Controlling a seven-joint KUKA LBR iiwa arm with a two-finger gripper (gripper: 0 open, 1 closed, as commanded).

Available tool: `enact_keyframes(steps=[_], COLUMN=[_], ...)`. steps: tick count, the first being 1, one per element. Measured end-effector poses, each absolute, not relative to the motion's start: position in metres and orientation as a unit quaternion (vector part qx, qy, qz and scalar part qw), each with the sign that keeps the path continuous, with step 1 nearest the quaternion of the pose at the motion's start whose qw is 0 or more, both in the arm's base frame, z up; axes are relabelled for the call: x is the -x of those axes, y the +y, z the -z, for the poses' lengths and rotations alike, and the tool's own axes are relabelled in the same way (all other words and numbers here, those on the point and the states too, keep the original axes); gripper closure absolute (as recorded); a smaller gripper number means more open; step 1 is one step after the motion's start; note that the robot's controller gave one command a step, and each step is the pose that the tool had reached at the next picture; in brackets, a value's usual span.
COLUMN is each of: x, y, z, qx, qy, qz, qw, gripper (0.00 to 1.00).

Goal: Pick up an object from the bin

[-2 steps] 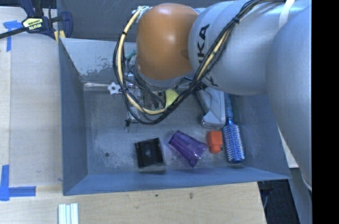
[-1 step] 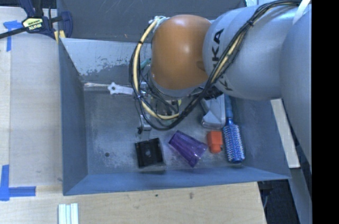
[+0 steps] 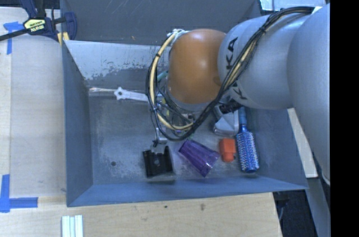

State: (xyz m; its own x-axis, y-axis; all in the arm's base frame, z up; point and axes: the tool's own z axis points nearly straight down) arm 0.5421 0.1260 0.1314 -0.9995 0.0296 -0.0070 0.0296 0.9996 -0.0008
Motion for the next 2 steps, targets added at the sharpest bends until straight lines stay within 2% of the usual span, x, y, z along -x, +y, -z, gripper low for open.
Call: enact_keyframes(steps=[1, 2], x=[-0.519, -0.510], y=[0.101, 0.078], z=[-0.115, -0.073], qx=[-0.019, -0.001], qy=[1.000, 1.000], qz=[-0.001, 0.000], qw=[-0.001, 0.001], gripper=[0.00, 1.00])
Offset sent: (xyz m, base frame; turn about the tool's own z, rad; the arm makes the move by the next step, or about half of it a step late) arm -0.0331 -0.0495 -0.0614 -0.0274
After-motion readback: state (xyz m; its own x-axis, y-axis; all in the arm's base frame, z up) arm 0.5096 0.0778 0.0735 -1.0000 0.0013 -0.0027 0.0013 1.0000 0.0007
